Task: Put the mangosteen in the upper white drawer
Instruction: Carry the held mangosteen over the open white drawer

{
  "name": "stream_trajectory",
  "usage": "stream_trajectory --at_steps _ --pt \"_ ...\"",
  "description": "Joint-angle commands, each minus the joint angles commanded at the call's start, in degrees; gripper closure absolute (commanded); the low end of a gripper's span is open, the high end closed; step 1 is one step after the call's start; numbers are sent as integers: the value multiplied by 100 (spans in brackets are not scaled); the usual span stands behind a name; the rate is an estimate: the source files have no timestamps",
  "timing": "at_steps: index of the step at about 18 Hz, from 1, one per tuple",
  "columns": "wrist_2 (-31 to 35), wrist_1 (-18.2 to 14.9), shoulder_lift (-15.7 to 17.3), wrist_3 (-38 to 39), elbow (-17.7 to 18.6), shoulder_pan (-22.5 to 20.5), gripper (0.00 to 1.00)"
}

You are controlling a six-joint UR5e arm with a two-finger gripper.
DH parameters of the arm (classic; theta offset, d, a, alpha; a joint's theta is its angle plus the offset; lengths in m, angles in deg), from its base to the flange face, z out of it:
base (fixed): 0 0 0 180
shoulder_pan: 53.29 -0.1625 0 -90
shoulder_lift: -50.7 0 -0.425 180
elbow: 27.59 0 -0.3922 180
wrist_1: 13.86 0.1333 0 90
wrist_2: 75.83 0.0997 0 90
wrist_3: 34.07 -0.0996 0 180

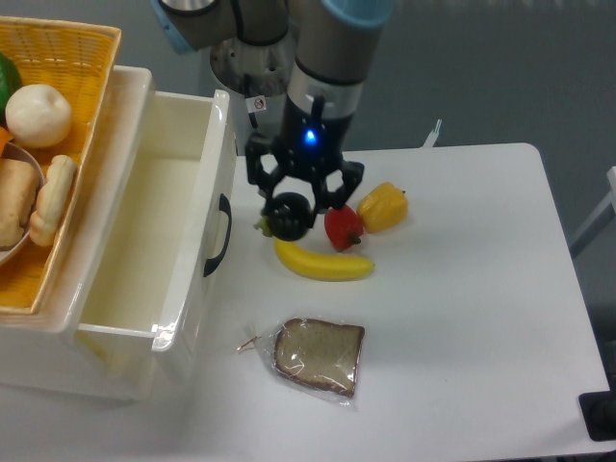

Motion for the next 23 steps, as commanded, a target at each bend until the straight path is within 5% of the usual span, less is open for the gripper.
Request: stream_trajectory --at_steps 13,15,19,22,23 --pt "-141 -35 45 229 150 739 72" --pt "-141 -35 19 212 150 800 61" --pt "-141 -35 -8 185 167 827 54" --pt "-123 26 -25 141 159 906 25" --pt "-123 35 -25 150 159 906 22"
